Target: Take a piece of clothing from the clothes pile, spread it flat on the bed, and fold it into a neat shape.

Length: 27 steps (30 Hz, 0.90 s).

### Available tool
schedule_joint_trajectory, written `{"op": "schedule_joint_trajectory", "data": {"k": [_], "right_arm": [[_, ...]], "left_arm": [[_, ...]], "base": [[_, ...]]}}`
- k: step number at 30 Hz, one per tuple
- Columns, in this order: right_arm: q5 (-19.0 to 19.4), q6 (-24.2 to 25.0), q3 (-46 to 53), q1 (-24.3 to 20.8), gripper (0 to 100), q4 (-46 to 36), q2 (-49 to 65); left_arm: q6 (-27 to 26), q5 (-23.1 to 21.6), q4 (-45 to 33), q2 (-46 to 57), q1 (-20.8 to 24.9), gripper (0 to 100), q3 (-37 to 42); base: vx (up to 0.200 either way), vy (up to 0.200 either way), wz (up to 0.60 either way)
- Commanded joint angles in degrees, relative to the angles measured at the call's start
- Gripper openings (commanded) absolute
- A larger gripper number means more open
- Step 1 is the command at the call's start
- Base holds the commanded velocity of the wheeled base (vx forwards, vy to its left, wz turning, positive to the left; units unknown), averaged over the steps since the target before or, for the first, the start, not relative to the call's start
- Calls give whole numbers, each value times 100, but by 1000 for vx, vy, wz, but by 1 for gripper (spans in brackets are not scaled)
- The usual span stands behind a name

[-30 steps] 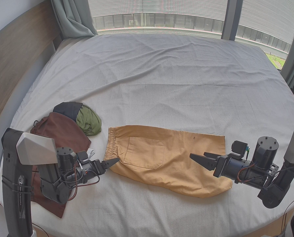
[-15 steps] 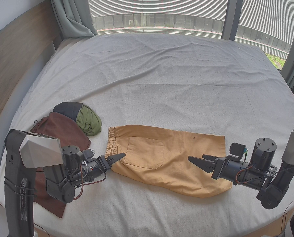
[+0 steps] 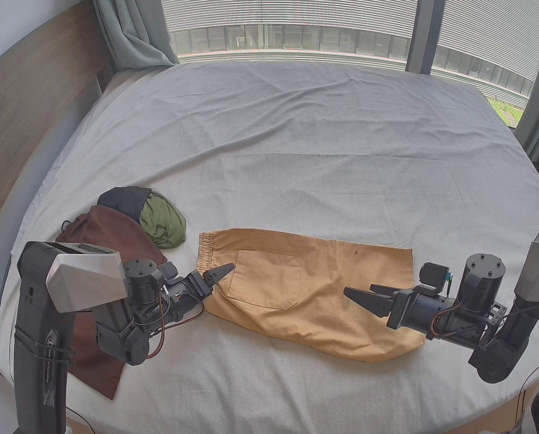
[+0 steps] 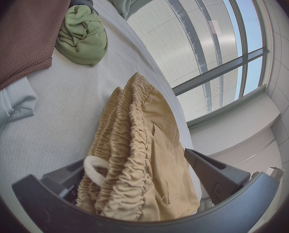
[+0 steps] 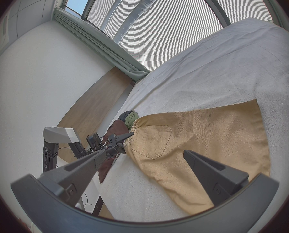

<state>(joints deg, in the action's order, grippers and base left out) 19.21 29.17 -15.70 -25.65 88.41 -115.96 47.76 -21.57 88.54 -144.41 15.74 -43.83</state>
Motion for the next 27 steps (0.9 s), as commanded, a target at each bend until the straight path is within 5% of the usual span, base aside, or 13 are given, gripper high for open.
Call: {"op": "schedule_joint_trajectory", "data": {"k": [1, 14, 27], "right_arm": [[4, 1, 6, -2, 100, 1, -32], [4, 1, 14, -19, 100, 1, -41], [4, 1, 23, -19, 100, 1, -41]], "left_arm": [[-4, 21, 5, -70, -1, 0, -38], [-39, 47, 14, -70, -62, 0, 23], [-795, -93, 14, -35, -466, 0, 296]], "base": [[0, 0, 0], [0, 0, 0], [0, 0, 0]]}}
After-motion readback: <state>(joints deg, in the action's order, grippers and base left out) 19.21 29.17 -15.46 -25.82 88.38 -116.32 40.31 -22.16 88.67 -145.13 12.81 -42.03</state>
